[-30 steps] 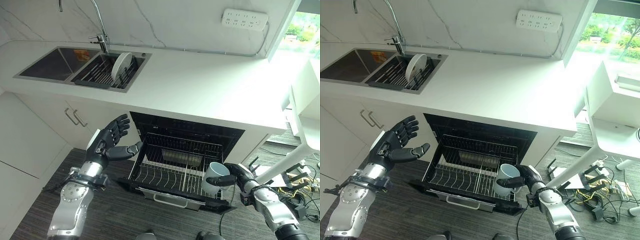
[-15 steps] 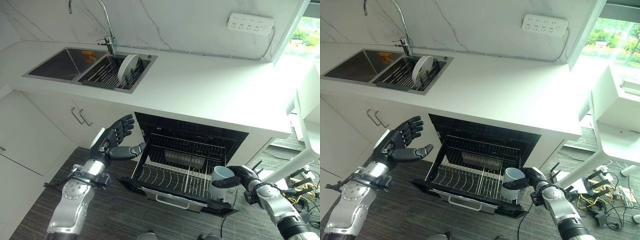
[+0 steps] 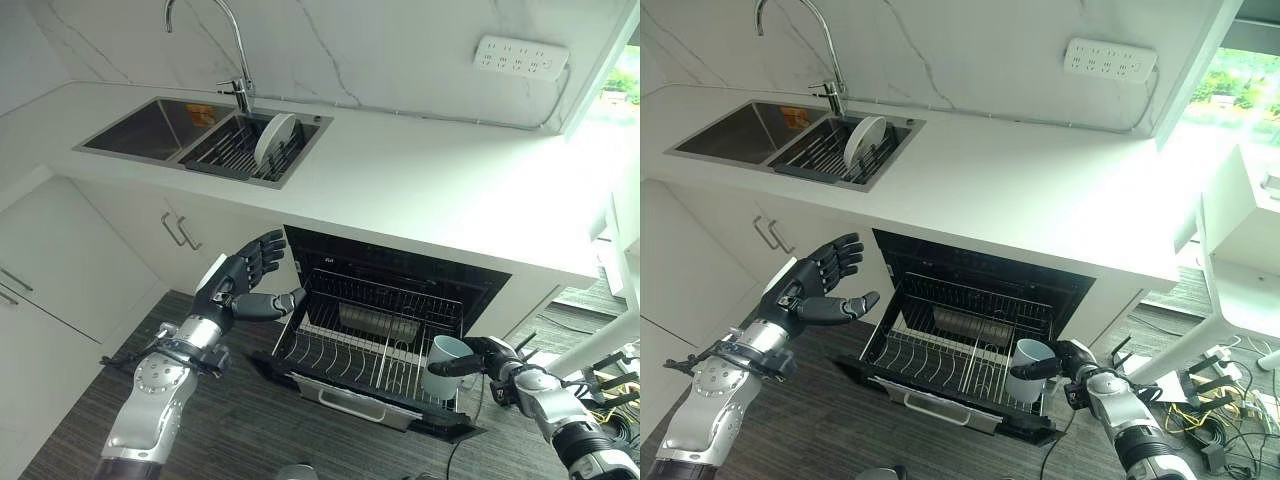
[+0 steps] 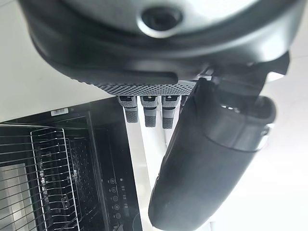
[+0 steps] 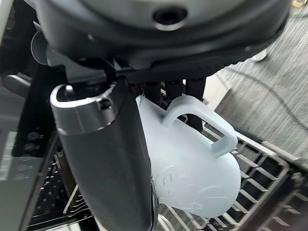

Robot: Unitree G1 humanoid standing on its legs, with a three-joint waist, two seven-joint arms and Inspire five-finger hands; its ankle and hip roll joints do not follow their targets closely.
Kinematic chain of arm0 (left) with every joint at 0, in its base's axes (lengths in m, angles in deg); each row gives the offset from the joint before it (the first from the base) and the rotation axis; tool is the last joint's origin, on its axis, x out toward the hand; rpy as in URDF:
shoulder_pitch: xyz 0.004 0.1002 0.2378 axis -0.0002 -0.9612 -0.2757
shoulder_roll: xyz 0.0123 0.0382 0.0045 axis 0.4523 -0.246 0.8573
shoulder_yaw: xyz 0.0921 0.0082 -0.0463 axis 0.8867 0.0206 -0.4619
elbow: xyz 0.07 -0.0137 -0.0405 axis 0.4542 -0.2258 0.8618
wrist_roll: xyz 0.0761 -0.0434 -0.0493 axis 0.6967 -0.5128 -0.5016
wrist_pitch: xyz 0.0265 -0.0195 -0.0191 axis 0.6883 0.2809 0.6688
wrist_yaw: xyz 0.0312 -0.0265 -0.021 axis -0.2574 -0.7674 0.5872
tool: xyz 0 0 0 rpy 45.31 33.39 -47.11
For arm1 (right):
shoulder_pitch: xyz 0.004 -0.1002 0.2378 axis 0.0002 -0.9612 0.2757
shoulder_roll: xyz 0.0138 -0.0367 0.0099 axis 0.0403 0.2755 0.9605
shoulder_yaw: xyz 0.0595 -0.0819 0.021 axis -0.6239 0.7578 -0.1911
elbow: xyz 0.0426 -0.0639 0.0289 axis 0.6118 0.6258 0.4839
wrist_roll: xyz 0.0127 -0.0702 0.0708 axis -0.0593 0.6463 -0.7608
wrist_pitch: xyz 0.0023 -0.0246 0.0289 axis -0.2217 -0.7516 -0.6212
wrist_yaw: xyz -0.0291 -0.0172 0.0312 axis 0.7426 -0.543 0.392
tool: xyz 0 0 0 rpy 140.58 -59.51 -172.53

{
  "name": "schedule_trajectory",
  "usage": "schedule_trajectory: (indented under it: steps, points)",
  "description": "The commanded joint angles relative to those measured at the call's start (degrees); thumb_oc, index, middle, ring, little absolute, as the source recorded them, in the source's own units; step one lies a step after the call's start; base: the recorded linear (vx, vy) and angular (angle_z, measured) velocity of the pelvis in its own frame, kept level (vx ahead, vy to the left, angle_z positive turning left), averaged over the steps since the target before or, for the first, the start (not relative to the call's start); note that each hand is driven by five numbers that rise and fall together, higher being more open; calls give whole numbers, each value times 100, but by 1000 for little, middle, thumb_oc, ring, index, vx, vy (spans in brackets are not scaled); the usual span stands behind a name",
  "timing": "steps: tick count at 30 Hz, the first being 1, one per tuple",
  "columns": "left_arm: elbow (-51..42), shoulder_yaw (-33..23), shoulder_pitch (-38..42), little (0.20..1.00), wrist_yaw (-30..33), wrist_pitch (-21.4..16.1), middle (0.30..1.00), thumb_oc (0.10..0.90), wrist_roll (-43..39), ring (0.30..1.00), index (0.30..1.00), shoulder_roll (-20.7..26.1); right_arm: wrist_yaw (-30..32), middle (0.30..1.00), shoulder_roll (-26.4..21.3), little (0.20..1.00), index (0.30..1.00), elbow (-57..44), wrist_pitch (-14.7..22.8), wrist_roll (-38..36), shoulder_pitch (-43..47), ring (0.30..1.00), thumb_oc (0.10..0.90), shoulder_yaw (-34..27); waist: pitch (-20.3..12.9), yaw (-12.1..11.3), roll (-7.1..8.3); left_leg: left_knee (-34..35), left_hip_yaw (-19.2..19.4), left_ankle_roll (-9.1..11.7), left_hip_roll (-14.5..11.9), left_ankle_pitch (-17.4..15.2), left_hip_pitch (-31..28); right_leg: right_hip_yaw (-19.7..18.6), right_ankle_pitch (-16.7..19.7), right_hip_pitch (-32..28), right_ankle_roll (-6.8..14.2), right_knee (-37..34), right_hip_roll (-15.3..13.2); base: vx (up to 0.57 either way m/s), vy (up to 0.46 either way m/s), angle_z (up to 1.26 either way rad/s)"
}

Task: Place the dishes in the dishwasher.

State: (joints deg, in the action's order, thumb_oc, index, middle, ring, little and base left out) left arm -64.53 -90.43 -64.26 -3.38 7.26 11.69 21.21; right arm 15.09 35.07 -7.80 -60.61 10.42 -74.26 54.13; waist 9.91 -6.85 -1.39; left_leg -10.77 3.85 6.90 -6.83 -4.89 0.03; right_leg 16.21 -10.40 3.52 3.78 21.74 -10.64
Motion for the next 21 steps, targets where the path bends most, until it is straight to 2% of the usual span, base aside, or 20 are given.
schedule_trajectory:
  steps: [1,14,21]
  points:
    - [-676,-107,567,900,-8,-386,900,800,-401,900,900,428,255,300,-232,300,300,-192,548,-220,775,300,400,11,-261,17,151,-641,161,-243,54,-715,279,29,-216,-406,284,-455,-25,22,1,5]
    - [-742,-93,472,900,-128,-366,900,800,-415,900,900,428,447,300,-133,300,300,181,634,-222,918,300,400,122,-239,-99,141,-641,90,-244,67,-677,325,108,-227,-439,274,-455,-53,8,-14,4]
    - [-778,-181,430,900,-167,-368,900,800,-503,900,900,577,508,300,-137,300,300,504,624,-302,935,300,400,149,-215,-137,100,-641,81,-225,54,-644,359,169,-220,-436,277,-455,-82,4,-19,2]
